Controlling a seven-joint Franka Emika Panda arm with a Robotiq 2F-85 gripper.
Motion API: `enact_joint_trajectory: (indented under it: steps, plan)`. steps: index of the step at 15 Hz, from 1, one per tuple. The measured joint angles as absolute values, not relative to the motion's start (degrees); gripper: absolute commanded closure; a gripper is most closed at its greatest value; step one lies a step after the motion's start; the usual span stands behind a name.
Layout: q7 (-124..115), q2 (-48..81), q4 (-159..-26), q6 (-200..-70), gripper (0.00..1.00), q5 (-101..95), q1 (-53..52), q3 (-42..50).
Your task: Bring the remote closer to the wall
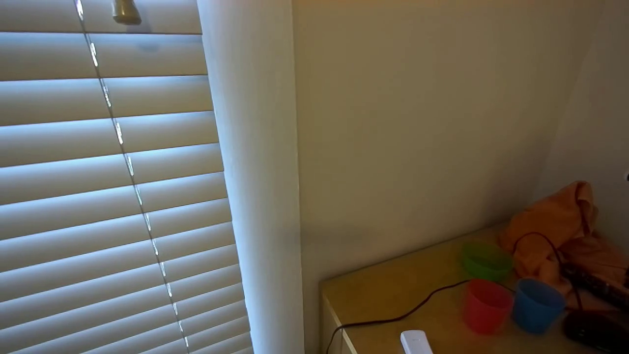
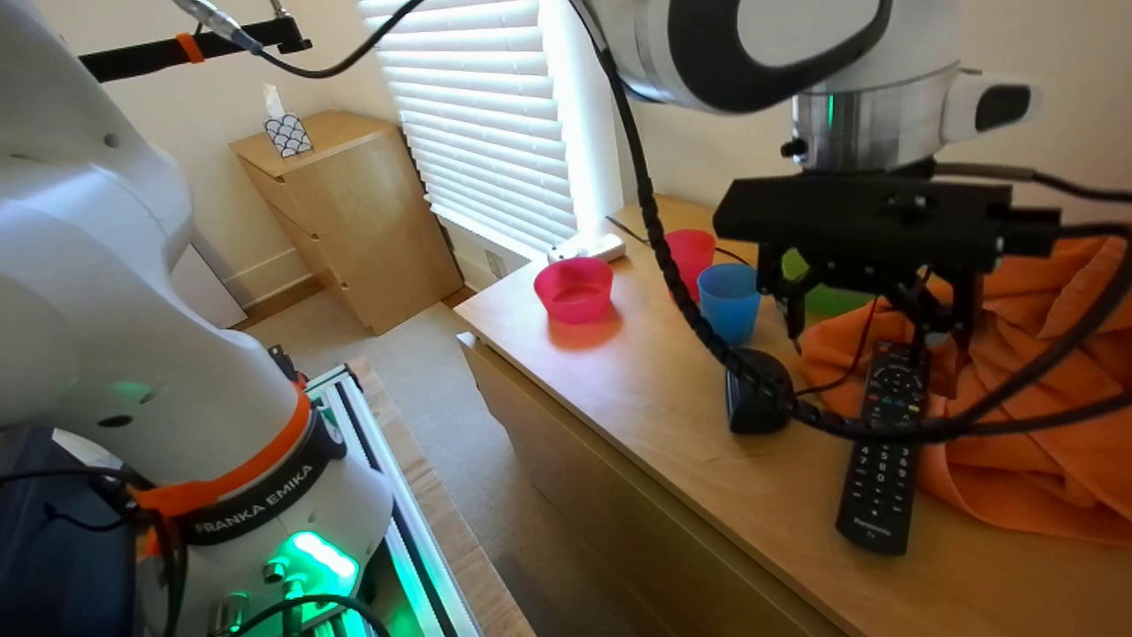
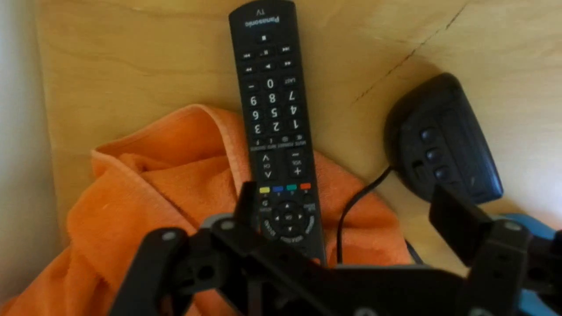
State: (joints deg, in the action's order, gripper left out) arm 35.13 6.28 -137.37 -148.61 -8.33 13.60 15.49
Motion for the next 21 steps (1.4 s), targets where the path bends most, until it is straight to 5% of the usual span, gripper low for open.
enact_joint_trajectory:
  steps: [17, 19, 21]
  plan:
    - [48.00, 21.10, -129.27, -144.50, 0.02, -7.52, 22.63, 11.66]
    - [48.29, 22.04, -128.79, -143.76, 0.12, -8.24, 22.78, 12.46]
    - [48.29, 22.77, -128.46, -143.76, 0.34, -8.62, 22.78, 13.10]
